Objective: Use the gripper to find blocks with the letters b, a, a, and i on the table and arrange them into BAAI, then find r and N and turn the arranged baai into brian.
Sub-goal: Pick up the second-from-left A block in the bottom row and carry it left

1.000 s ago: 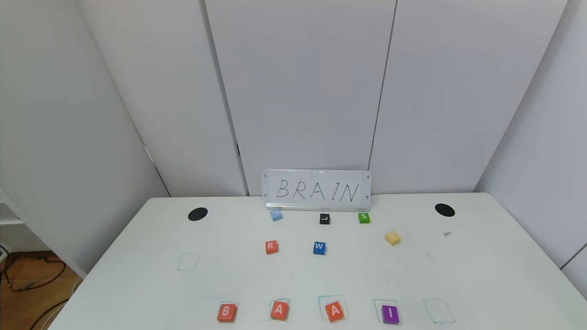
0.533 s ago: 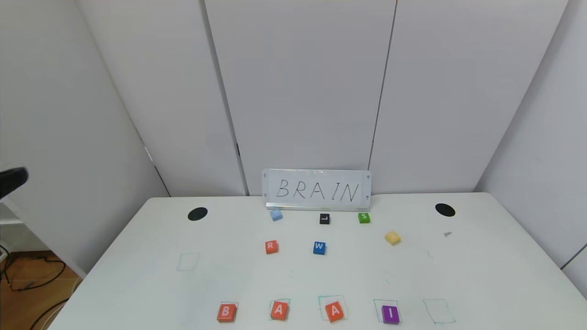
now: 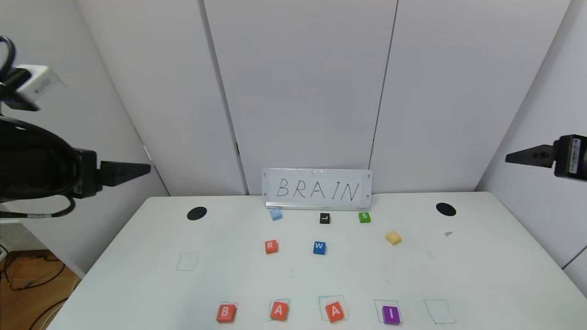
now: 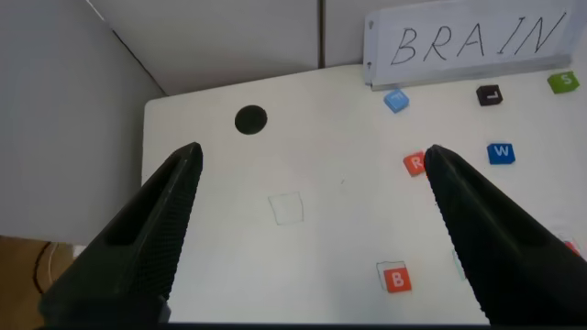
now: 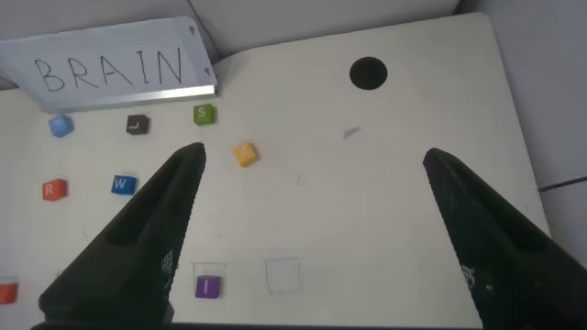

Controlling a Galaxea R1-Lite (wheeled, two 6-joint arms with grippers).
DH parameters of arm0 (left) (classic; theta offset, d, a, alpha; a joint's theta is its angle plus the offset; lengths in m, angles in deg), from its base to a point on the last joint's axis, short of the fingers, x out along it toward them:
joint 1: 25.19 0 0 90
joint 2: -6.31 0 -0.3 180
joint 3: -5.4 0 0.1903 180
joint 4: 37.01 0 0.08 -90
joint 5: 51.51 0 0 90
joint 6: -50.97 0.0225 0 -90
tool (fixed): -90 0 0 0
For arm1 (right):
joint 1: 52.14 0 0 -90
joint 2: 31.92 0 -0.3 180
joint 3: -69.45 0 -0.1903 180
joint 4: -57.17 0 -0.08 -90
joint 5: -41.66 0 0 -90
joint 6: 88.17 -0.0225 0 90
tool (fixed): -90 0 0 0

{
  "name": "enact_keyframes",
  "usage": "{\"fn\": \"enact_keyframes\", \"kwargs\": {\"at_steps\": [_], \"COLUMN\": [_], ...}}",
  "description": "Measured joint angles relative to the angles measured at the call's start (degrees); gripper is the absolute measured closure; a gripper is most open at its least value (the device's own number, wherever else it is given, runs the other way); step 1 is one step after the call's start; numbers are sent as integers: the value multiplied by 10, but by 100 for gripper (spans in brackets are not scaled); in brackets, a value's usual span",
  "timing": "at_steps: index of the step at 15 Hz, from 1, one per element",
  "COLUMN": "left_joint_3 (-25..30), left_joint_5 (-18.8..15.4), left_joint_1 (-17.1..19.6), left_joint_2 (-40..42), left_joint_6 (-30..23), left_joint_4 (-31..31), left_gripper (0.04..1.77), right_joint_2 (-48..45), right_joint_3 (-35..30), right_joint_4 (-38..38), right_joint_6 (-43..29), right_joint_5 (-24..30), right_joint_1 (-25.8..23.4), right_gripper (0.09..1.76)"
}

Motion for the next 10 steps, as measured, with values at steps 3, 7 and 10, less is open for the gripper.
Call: {"fn": "enact_keyframes", "kwargs": {"at_steps": [3, 7, 10], "left_joint_3": [13, 32, 43], "left_joint_5": [0, 8, 17], "left_joint_1": [-22, -50, -86], "left_joint_2": [-61, -97, -102], "left_joint_6": [-23, -26, -61], "left_joint_4": [2, -2, -20], "left_gripper": [9, 9, 9], "right_joint_2": [61, 100, 116], "right_joint_3": [8, 5, 3], "right_joint_4": [-1, 14, 29], "right_joint_6": [-34, -94, -117], "right_joint_5": [0, 0, 2], "right_joint_1": [11, 34, 48], "right_gripper": [14, 14, 14]}}
